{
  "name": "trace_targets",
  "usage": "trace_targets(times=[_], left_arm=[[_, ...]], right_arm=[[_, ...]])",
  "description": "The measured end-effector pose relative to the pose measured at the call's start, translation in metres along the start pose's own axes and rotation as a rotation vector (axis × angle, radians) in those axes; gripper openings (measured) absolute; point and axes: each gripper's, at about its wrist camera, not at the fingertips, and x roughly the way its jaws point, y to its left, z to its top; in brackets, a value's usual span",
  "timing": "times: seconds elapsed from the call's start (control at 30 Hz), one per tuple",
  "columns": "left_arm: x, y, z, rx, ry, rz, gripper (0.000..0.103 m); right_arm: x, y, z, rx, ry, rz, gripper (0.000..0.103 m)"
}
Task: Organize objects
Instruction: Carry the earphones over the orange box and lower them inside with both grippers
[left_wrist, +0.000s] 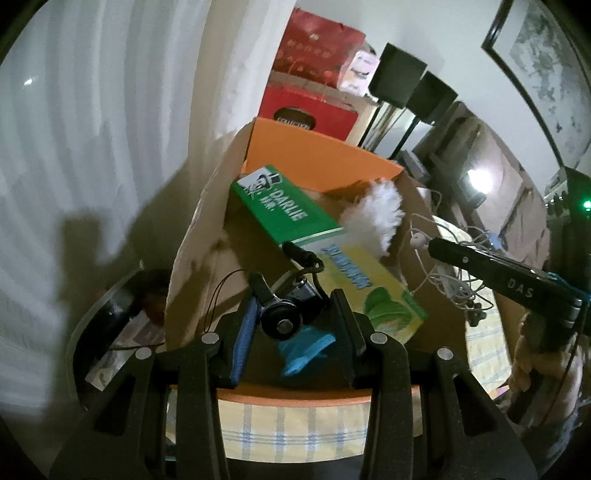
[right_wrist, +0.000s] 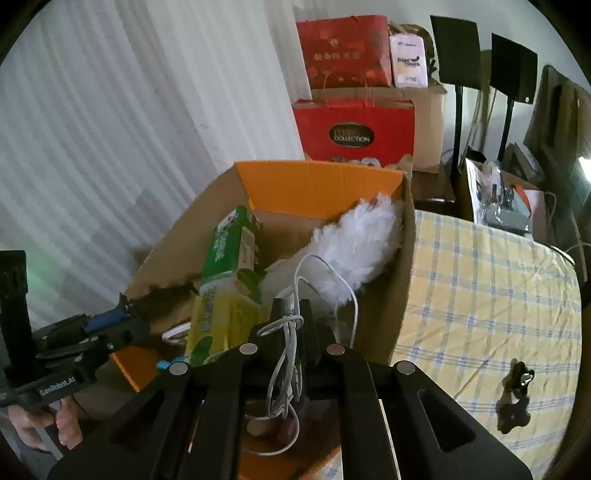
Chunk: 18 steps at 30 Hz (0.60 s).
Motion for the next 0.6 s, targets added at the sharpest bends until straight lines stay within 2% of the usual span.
trace_targets(times=[0.23,0.33,0.4,0.47,0.57,0.6], left_arm=[[0.020,0.013,-0.004,-0.017,0.044,0.028,0.037],[0.019,0.014,-0.003,-0.025,0.035,0.022,0.039],[0.018,0.015,-0.002,-0.032,0.031,0.015,0.045],[0.016,0.015,-0.001,-0.040,0.021,0.017,0.059],[0.012,0.016,0.001,-0.047,0.009,0.016,0.061],[0.011,0.016,0.001,-0.051,0.005,0.015,0.063]], right_arm=[[0.001,0.006,0.006,-0.011,-0.009,-0.011,0.006],[0.006,0.003,0.006,0.000,0.000,-0.012,0.006],[0.012,0.001,0.005,0.012,0.014,-0.013,0.006],[0.018,-0.001,0.002,0.021,0.032,-0.019,0.010],[0.022,-0.003,-0.004,0.029,0.058,-0.036,0.015],[0.022,-0.003,-0.005,0.030,0.063,-0.044,0.025]])
